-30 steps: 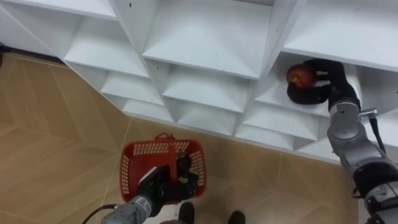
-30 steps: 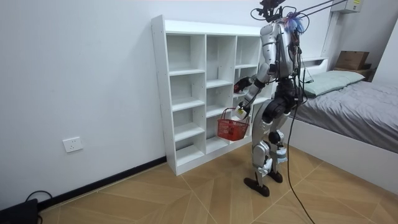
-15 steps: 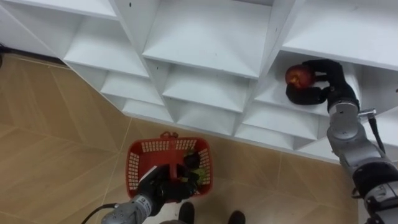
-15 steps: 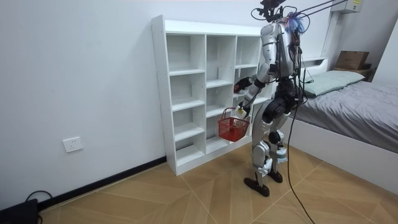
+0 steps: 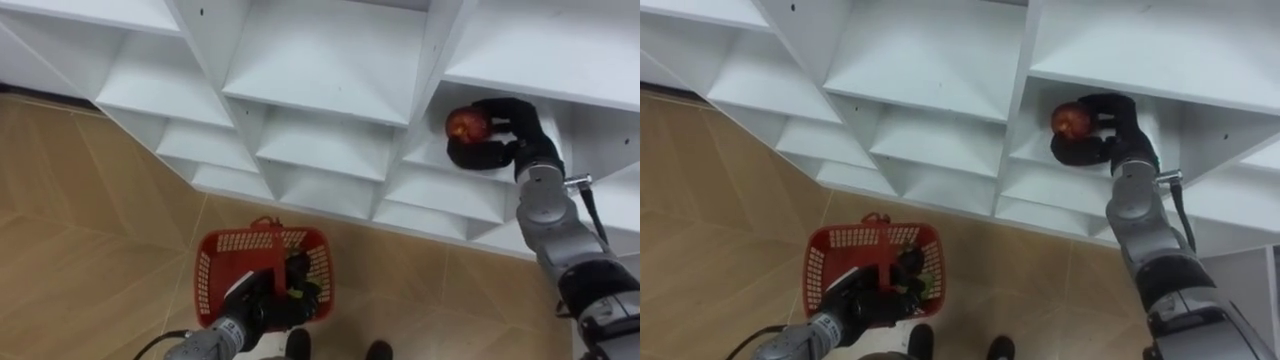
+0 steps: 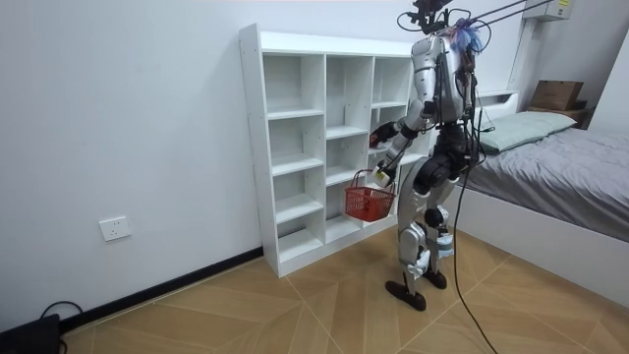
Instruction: Collect fruits from the closet
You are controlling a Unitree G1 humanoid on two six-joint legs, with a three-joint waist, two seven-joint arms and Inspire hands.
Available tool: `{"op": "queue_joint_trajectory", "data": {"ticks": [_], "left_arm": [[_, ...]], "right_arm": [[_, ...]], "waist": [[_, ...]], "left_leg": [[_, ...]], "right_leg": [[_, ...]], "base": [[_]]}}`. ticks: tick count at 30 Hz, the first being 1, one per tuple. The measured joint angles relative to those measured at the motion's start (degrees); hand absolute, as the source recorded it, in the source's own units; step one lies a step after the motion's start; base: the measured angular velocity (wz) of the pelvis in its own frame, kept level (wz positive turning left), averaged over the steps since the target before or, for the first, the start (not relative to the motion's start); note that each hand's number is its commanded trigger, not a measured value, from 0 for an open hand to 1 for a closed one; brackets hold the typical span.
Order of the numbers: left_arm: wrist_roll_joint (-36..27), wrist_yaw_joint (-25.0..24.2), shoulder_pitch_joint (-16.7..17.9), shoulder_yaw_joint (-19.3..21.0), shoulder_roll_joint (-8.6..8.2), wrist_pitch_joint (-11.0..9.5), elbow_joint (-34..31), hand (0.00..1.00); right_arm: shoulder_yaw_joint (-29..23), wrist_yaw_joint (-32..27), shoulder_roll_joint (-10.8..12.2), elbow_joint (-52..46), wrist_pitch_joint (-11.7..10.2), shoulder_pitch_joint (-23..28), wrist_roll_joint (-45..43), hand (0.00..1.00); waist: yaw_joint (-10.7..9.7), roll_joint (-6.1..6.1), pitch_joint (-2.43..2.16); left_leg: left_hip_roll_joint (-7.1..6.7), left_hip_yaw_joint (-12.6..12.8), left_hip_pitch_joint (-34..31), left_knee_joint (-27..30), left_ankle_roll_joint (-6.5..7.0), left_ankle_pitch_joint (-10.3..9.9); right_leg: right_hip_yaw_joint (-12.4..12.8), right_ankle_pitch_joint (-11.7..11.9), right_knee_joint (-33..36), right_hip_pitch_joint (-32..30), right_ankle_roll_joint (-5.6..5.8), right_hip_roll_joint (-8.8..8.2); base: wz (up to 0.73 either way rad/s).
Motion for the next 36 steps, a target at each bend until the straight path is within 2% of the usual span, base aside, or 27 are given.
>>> {"op": "queue_joint_trajectory", "data": {"ticks": [4,8,12,15,16,17,18,21,23,29,36], "left_arm": [[0.0,-1.0,-0.4,0.7,-0.01,-0.2,0.0,1.0],[0.0,-1.1,-0.4,1.7,-0.1,-0.2,-0.9,1.0],[0.0,-1.0,-0.6,3.4,-0.12,-0.4,-1.2,1.0],[0.1,-0.9,-0.7,3.3,-0.34,-1.1,-1.4,1.0],[0.1,-0.9,-0.7,3.3,-0.36,-1.1,-1.8,1.0],[0.2,-0.9,-0.6,3.3,-0.52,-1.1,-2.0,1.0],[0.1,-0.9,-0.6,3.2,-0.61,-1.1,-2.2,1.0],[0.1,-1.0,-0.3,3.1,-1.16,-1.1,-2.3,1.0],[0.1,-1.1,-0.1,3.1,-1.37,-1.2,-2.5,1.0],[0.1,-1.1,-0.1,3.1,-1.16,-1.5,-2.5,1.0],[0.1,-1.2,-0.2,3.0,-2.03,-1.8,-3.2,1.0]], "right_arm": [[0.3,3.5,0.3,-6.8,-0.1,3.5,0.0,1.0],[0.5,5.4,1.3,-9.0,0.1,5.4,-2.5,1.0],[0.5,6.6,2.8,-11.5,0.0,7.7,-2.4,1.0],[0.7,8.5,2.8,-16.6,0.0,12.5,-2.4,1.0],[1.2,9.8,2.9,-19.1,0.0,14.5,-2.3,1.0],[1.4,11.4,3.2,-21.2,0.0,16.3,-2.4,1.0],[1.7,12.0,3.3,-22.0,0.0,17.0,-2.4,1.0],[2.8,15.2,4.4,-22.7,0.0,19.3,-2.0,1.0],[3.1,17.3,4.5,-23.0,0.0,20.3,-1.9,1.0],[4.7,21.5,4.6,-26.6,0.4,21.8,-0.9,1.0],[6.0,27.2,5.9,-29.2,0.6,26.2,-1.2,1.0]], "waist": [[-0.8,-0.04,-0.02],[-2.0,-0.04,-0.05],[-3.1,0.03,-0.13],[-3.2,0.07,-0.45],[-3.2,0.06,-0.72],[-3.4,0.18,-1.22],[-3.6,0.25,-1.41],[-3.7,0.41,-1.59],[-3.9,0.53,-1.9],[-5.0,0.61,-2.17],[-4.8,0.95,-2.11]], "left_leg": [[0.05,0.3,0.2,0.2,0.0,0.0],[0.06,0.2,1.2,0.2,0.0,0.0],[0.74,0.5,3.0,0.0,-0.01,0.0],[1.19,0.7,4.5,-0.3,-0.03,-0.1],[1.29,0.8,5.0,-1.0,-0.07,-0.1],[1.36,0.8,5.1,-1.2,-0.08,-0.1],[1.4,0.8,5.2,-1.3,-0.08,-0.1],[1.43,1.5,7.4,-1.7,-0.08,-0.1],[1.45,1.8,9.3,-3.1,-0.08,-0.1],[2.0,2.1,11.1,-3.3,-0.13,-0.1],[2.13,2.7,11.1,-3.3,-0.19,-0.2]], "right_leg": [[0.0,0.0,0.0,0.3,0.04,0.0],[0.1,0.0,-0.7,1.5,0.11,0.06],[-0.1,1.0,-3.2,4.3,0.18,1.06],[0.0,1.6,-5.1,6.5,0.2,1.73],[0.0,1.7,-5.2,6.7,0.13,1.86],[0.0,1.9,-5.3,6.7,0.08,1.97],[0.0,2.0,-5.2,6.8,0.05,2.0],[0.5,2.0,-5.6,8.7,0.08,2.04],[0.8,2.1,-6.4,10.0,0.22,2.15],[0.9,3.5,-8.9,12.8,0.22,3.03],[1.5,3.6,-9.0,12.5,0.23,3.24]], "base": [[-0.01],[0.0],[-0.02],[-0.05],[0.0],[-0.04],[-0.07],[-0.11],[-0.08],[-0.04],[-0.04]]}}
